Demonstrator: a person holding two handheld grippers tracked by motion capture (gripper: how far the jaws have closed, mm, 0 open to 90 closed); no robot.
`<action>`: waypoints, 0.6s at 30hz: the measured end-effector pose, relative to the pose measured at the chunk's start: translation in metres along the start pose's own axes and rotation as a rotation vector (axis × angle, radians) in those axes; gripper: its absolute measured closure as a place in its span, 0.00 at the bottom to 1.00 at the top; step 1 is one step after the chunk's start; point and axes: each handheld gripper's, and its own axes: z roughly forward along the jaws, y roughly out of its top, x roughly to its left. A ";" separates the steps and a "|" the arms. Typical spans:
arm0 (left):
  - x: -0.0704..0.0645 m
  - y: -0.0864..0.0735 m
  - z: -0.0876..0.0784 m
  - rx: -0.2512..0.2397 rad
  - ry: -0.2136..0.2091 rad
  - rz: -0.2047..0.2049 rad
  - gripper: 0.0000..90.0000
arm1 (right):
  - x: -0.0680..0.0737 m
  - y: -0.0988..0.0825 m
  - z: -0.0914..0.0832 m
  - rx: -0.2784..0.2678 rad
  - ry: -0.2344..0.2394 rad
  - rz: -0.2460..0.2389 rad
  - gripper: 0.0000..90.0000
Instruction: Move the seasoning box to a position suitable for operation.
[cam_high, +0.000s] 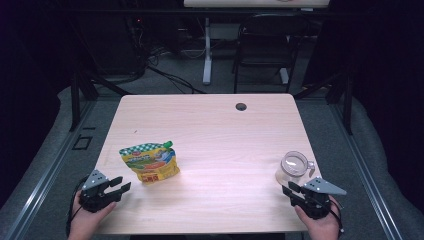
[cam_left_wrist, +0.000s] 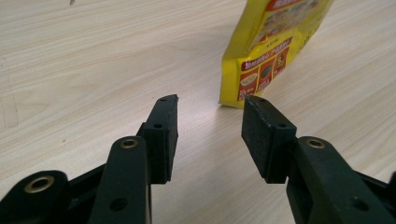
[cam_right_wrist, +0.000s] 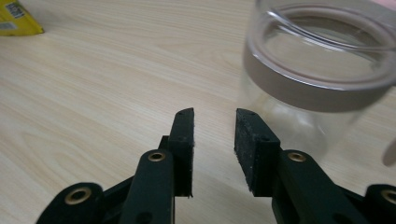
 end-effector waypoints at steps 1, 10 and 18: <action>0.001 0.000 -0.001 -0.002 0.001 -0.007 0.63 | -0.002 -0.001 -0.002 0.003 -0.005 0.008 0.77; 0.004 0.002 -0.001 -0.021 -0.003 -0.032 0.65 | -0.013 -0.006 -0.015 -0.015 -0.088 0.052 0.79; 0.007 0.001 -0.002 -0.024 -0.008 -0.051 0.68 | -0.027 -0.009 -0.014 0.006 -0.193 0.086 0.80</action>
